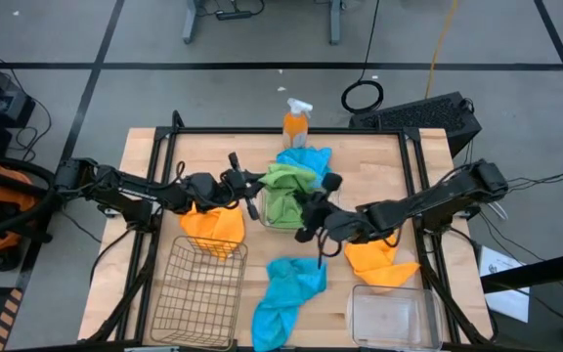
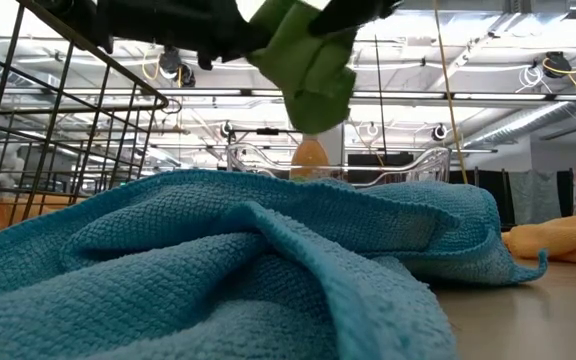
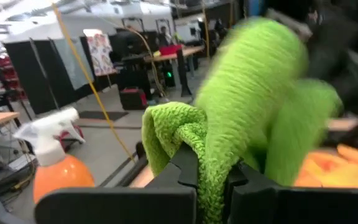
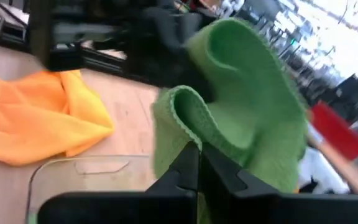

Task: Sort microfiber towel by color & place in baskets
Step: Put the green towel into the top transparent bin

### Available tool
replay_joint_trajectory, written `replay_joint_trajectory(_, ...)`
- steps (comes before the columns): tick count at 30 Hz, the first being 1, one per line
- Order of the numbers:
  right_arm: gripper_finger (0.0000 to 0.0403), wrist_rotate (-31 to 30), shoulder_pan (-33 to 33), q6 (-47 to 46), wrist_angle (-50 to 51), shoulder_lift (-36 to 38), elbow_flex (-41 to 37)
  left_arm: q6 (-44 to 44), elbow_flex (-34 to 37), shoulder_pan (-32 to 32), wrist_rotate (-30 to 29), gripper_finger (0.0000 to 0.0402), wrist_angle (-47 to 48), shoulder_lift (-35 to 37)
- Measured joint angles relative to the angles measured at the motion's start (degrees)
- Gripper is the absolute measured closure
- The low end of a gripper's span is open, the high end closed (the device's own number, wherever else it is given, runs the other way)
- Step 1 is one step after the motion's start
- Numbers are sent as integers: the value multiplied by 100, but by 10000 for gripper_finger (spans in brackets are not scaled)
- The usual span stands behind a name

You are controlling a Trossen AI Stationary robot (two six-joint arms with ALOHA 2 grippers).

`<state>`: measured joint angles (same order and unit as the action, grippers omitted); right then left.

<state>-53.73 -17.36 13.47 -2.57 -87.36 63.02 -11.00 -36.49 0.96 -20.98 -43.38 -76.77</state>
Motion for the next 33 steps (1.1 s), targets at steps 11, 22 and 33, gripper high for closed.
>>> replay_joint_trajectory(11, 377, 736, 47, -2781, 2512, 554, 1, 19, 0, -9, -9, 390, 219, 0)
replay_joint_trajectory(22, 234, 1000, -83, -3509, 2718, 519, -2, 15, 0, -49, -358, 386, 348, 0)
replay_joint_trajectory(33, 40, 221, 76, -1446, -140, -200, 1, 129, 0, -99, -364, 385, 366, 0)
